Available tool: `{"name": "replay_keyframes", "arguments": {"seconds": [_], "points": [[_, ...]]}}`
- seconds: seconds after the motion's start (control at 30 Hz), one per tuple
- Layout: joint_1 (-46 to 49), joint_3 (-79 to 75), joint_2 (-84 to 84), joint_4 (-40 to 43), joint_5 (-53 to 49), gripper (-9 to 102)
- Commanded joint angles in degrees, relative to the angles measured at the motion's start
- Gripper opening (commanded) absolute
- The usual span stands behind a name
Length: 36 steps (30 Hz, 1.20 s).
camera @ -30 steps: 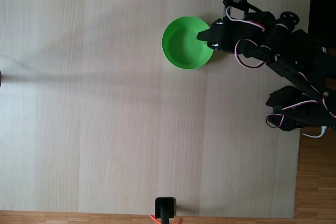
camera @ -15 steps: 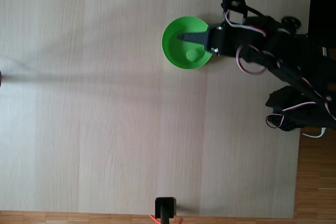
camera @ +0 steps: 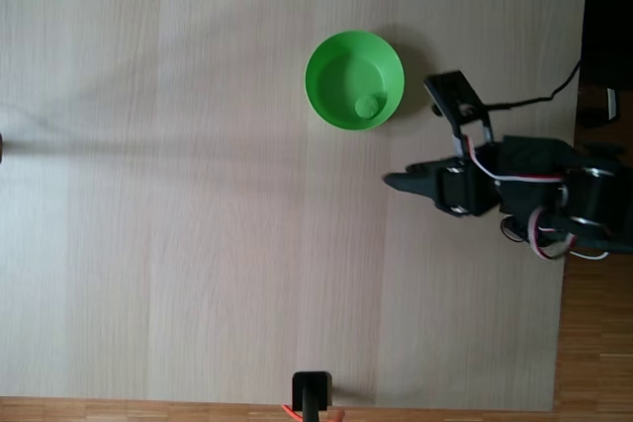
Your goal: Grasp a green pompom and put it in the green bowl.
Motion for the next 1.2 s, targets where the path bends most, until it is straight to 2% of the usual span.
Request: {"name": "replay_keyframes", "arguments": {"seconds": [0.0, 0.1, 0.4, 0.63, 1.0, 1.17], "points": [[-1.41, 5.8, 10.37, -0.7, 2.37, 5], [-1.49, 10.72, 17.05, -0.7, 5.8, -1], [-1.76, 23.03, 31.46, -0.44, 11.51, 0], [-7.12, 30.5, 39.11, 0.0, 11.95, 0], [-10.63, 32.87, 42.8, 0.26, 24.61, 0], [-10.28, 35.16, 42.89, 0.26, 24.87, 0]]}}
